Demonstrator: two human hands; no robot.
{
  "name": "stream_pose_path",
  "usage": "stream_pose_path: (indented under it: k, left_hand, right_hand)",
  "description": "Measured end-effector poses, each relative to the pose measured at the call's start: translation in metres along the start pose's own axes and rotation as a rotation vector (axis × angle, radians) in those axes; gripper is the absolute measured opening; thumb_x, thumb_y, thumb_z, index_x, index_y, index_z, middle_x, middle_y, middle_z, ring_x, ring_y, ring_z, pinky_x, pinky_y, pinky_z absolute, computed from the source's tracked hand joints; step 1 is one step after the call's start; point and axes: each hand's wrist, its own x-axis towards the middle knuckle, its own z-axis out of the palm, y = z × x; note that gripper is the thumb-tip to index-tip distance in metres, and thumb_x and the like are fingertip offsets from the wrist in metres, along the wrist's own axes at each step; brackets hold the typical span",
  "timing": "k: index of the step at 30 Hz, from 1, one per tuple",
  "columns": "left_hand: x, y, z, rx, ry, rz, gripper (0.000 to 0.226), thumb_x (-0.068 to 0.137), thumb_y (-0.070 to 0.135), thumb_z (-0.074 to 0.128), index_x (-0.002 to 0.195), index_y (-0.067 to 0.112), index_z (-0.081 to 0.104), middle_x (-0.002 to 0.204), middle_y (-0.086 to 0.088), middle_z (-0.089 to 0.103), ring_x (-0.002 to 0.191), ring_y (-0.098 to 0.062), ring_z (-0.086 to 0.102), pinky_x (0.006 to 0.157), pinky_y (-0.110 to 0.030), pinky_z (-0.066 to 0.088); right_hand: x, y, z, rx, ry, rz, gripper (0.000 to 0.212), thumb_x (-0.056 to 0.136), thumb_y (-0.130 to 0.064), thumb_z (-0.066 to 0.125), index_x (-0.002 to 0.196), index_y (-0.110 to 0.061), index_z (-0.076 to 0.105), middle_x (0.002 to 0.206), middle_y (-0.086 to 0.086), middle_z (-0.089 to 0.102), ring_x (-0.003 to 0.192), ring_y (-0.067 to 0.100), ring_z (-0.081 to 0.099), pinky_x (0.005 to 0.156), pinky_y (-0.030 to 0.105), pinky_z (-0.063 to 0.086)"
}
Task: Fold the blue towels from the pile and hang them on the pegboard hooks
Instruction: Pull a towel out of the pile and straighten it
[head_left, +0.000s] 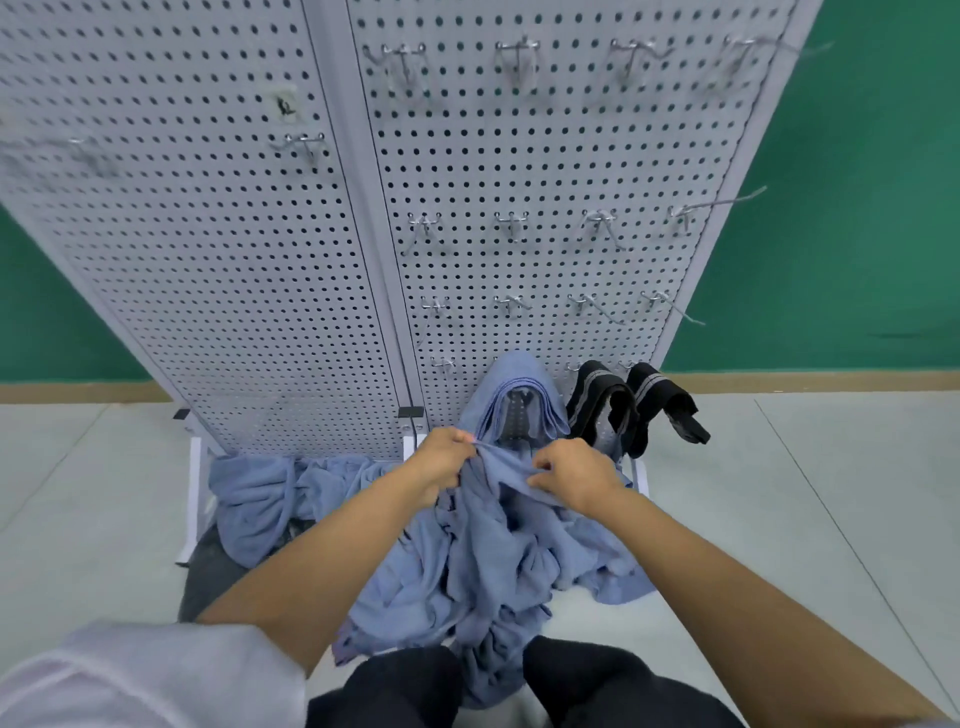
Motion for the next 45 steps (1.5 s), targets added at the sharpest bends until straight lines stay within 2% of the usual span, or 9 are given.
stream_pose_path:
  k: [6, 13, 18, 21, 23, 27, 32, 36, 45]
  left_hand:
    - [-0.059, 0.047, -0.016, -0.045, 0.032, 0.155, 0.027, 0.099, 0.008, 0.041, 0.074, 0.013, 0.05, 0.074, -0.008, 0.051, 0.065, -0.018, 0.045, 0.059, -0.027, 0.039]
    - [-0.112, 0.076, -0.04, 0.166, 0.011, 0.326, 0.032, 0.075, 0.037, 0.078, 0.085, 0.013, 0.061, 0.086, -0.003, 0.065, 0.08, -0.017, 0.063, 0.066, -0.025, 0.048]
    - [-0.133, 0.08, -0.04, 0.222, -0.004, 0.345, 0.046, 0.081, 0.031, 0.073, 0.06, 0.02, 0.033, 0.068, -0.004, 0.042, 0.069, -0.019, 0.043, 0.06, -0.029, 0.031]
    - [-0.147, 0.079, -0.036, 0.037, -0.103, 0.38, 0.023, 0.085, 0.027, 0.069, 0.077, 0.01, 0.056, 0.085, -0.01, 0.064, 0.083, -0.024, 0.063, 0.083, -0.04, 0.052]
    - [-0.15, 0.074, -0.034, 0.036, -0.132, 0.375, 0.041, 0.078, 0.03, 0.077, 0.104, 0.003, 0.063, 0.099, -0.014, 0.071, 0.093, -0.028, 0.069, 0.089, -0.041, 0.055]
    - [-0.148, 0.064, -0.029, 0.137, -0.132, 0.291, 0.049, 0.072, 0.034, 0.083, 0.109, 0.011, 0.061, 0.104, -0.01, 0.07, 0.096, -0.026, 0.068, 0.087, -0.041, 0.056]
    - [-0.135, 0.058, -0.029, -0.313, -0.089, 0.237, 0.039, 0.087, 0.028, 0.068, 0.114, 0.001, 0.058, 0.106, -0.013, 0.068, 0.102, -0.026, 0.064, 0.095, -0.042, 0.051]
    - [-0.127, 0.049, -0.035, -0.699, -0.162, 0.249, 0.018, 0.098, 0.02, 0.052, 0.103, 0.004, 0.057, 0.102, -0.018, 0.068, 0.096, -0.027, 0.066, 0.086, -0.039, 0.054]
    - [-0.136, 0.072, -0.04, -0.867, -0.315, 0.35, 0.031, 0.102, 0.026, 0.042, 0.112, 0.007, 0.065, 0.109, -0.018, 0.068, 0.105, -0.026, 0.063, 0.097, -0.038, 0.048]
  right_hand:
    - [-0.037, -0.021, -0.049, 0.085, 0.168, -0.061, 0.019, 0.09, -0.028, 0.062, 0.09, -0.01, 0.068, 0.082, 0.007, 0.062, 0.077, 0.025, 0.056, 0.061, 0.03, 0.039]
    - [-0.06, -0.047, -0.111, 0.218, 0.429, -0.158, 0.018, 0.085, -0.019, 0.066, 0.071, -0.009, 0.062, 0.074, 0.012, 0.062, 0.074, 0.027, 0.056, 0.069, 0.036, 0.045]
    - [-0.074, -0.072, -0.138, 0.175, 0.54, -0.207, 0.011, 0.088, -0.021, 0.064, 0.085, -0.012, 0.068, 0.085, 0.006, 0.058, 0.083, 0.025, 0.057, 0.075, 0.036, 0.048]
    - [-0.081, -0.087, -0.145, 0.16, 0.603, -0.187, 0.009, 0.089, -0.027, 0.061, 0.085, -0.02, 0.065, 0.085, 0.002, 0.054, 0.083, 0.024, 0.055, 0.072, 0.034, 0.046]
    - [-0.084, -0.099, -0.146, 0.209, 0.56, -0.204, 0.01, 0.089, -0.025, 0.06, 0.079, -0.022, 0.06, 0.075, 0.001, 0.057, 0.079, 0.026, 0.061, 0.072, 0.039, 0.053]
    - [-0.084, -0.12, -0.138, 0.304, 0.525, -0.301, 0.007, 0.088, -0.012, 0.061, 0.084, -0.015, 0.066, 0.073, 0.002, 0.065, 0.071, 0.023, 0.064, 0.075, 0.044, 0.056]
    - [-0.087, -0.124, -0.121, 0.569, 0.434, -0.337, 0.022, 0.091, -0.007, 0.059, 0.113, -0.009, 0.063, 0.092, 0.007, 0.063, 0.081, 0.022, 0.064, 0.069, 0.024, 0.052]
    - [-0.085, -0.089, -0.099, 0.622, 0.425, -0.227, 0.015, 0.091, -0.01, 0.06, 0.106, -0.014, 0.063, 0.094, 0.005, 0.061, 0.084, 0.023, 0.062, 0.08, 0.032, 0.053]
    - [-0.072, -0.041, -0.075, 0.613, 0.327, -0.063, 0.01, 0.088, -0.017, 0.067, 0.095, -0.012, 0.063, 0.084, 0.003, 0.063, 0.078, 0.016, 0.059, 0.076, 0.032, 0.052]
